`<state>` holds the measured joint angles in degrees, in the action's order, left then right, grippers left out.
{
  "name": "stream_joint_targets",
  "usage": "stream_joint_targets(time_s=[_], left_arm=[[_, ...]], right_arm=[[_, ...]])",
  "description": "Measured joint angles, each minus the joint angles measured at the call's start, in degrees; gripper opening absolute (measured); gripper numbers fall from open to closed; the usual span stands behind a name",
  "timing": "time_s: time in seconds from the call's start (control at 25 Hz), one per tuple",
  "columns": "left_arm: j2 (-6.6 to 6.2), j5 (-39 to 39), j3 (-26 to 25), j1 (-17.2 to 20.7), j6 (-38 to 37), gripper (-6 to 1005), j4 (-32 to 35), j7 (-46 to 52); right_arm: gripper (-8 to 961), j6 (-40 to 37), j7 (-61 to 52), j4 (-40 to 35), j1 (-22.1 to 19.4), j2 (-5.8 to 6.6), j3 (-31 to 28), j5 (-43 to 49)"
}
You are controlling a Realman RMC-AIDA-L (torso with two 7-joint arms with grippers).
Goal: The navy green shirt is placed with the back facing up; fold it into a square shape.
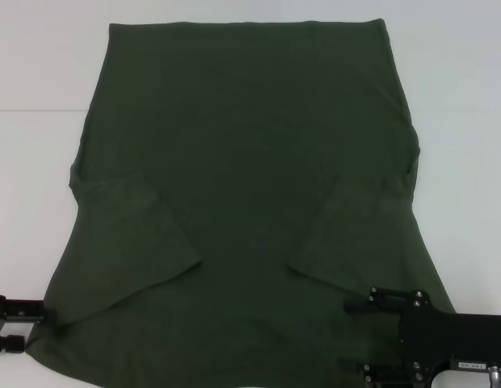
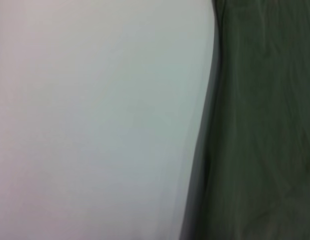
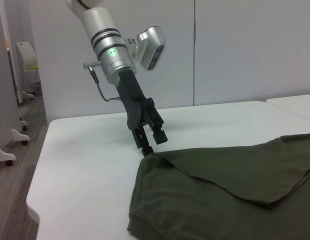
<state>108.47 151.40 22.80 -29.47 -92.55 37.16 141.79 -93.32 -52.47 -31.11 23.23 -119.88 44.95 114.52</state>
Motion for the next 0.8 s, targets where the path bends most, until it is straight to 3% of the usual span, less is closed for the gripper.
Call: stream_joint_targets(time_s=[0.4,0.8], left_arm=[[1.11,0.0,0.0,-1.8,0.2,903,-1.6,0.2],[1.35,0.1,1.0,-2.5,1.1,904,-1.2,2.0]], right_arm=[[793,0.6,-0.1,0.1,0.3,-0.02,0.0,0.0],[793,0.6,-0.2,0.1,0.2,-0.09,-0.4,-0.2]])
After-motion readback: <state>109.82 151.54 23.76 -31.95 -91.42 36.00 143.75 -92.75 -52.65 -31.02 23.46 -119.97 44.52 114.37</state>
